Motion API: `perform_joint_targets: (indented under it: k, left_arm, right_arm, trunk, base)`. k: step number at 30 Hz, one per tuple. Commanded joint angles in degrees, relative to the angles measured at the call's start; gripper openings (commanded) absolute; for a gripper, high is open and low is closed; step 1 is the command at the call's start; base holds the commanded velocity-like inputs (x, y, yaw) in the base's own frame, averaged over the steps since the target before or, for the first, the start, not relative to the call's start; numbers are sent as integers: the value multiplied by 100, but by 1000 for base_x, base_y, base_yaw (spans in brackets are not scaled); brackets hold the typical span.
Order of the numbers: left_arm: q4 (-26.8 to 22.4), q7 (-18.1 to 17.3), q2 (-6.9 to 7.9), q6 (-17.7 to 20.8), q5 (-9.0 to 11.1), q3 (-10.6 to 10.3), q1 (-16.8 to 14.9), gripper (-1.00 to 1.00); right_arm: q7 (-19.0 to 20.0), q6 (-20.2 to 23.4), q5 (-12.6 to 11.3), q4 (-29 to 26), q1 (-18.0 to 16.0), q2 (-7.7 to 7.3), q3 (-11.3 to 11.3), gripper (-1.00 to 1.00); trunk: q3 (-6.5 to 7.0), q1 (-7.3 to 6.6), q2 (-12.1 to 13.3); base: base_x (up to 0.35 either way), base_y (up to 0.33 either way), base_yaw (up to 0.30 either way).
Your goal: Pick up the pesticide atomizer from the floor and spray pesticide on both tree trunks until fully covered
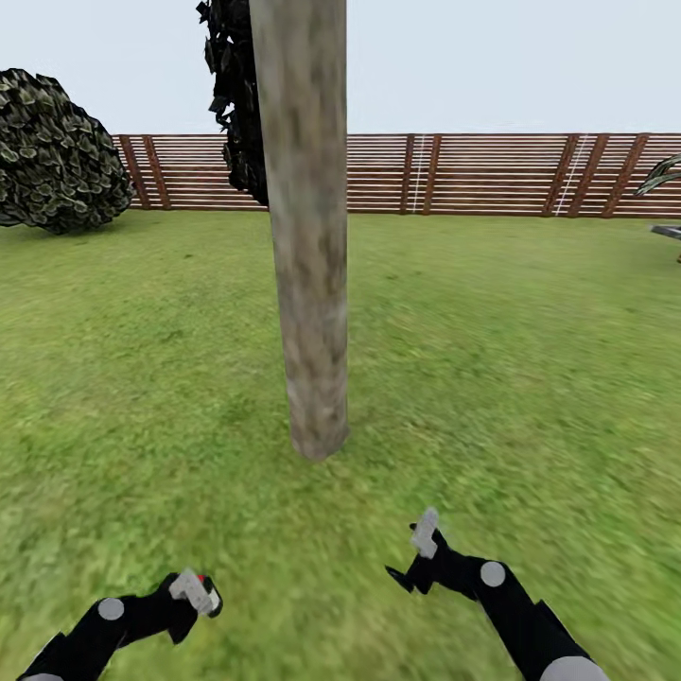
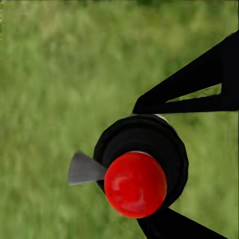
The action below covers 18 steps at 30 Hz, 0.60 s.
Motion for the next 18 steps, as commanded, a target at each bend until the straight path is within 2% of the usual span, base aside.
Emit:
perform_joint_targets:
  k: [1, 2, 3, 4, 5, 7, 9, 13, 14, 15, 18]
  left_arm:
    - [-57, -474, 1, 92, -259, 23, -146, -100]
    - [-77, -596, 2, 113, -301, 16, -179, -100]
    - [-255, -1442, 4, 177, -558, -5, -378, -100]
    - [-309, -1718, 5, 190, -653, -6, -446, -100]
    - [-332, -1845, 5, 193, -698, -7, -478, -100]
    - [-437, -2440, -11, 206, -936, -9, -614, -100]
    - [-541, -2641, -37, 210, -1064, -9, -651, -100]
    - [-630, -2726, -72, 219, -1230, -9, -663, -100]
    - [-636, -2734, -83, 220, -1305, -9, -664, -100]
    - [-641, -2739, -100, 222, -1430, -3, -662, -100]
    - [-642, -2736, -129, 223, -1463, -3, -661, -100]
  right_arm:
    - [360, 13, 70, -28, -130, -5, 8, 100]
    - [457, 22, 71, -33, -153, -5, 9, 100]
    - [1005, 49, 92, -66, -273, -4, 49, 100]
    - [1163, 52, 120, -98, -304, -2, 88, 100]
    - [1237, 54, 134, -120, -317, -1, 109, 100]
    - [1568, 52, 183, -214, -354, 5, 191, 100]
    - [1673, 50, 194, -238, -363, 23, 216, 100]
    - [1717, 50, 198, -249, -367, 54, 278, 100]
    - [1726, 51, 199, -254, -367, 77, 369, -100]
    - [1751, 50, 199, -255, -369, 113, 560, -100]
    - [1758, 56, 201, -263, -374, 188, 615, -100]
  trunk:
    - [-6, -1, -2]
    - [-6, -1, -2]
    - [-6, -1, -2]
    - [-6, -1, -2]
    - [-6, -1, -2]
    - [-6, -1, -2]
    - [-6, -1, -2]
    - [-6, -1, -2]
    - [-6, -1, -2]
    - [-6, -1, -2]
    - [-6, -1, -2]
  base:
    - [0, 0, 0]
    - [0, 0, 0]
    - [0, 0, 0]
    - [0, 0, 0]
    - [0, 0, 0]
    - [0, 0, 0]
    - [0, 0, 0]
    - [0, 0, 0]
    - [0, 0, 0]
    - [0, 0, 0]
    - [0, 0, 0]
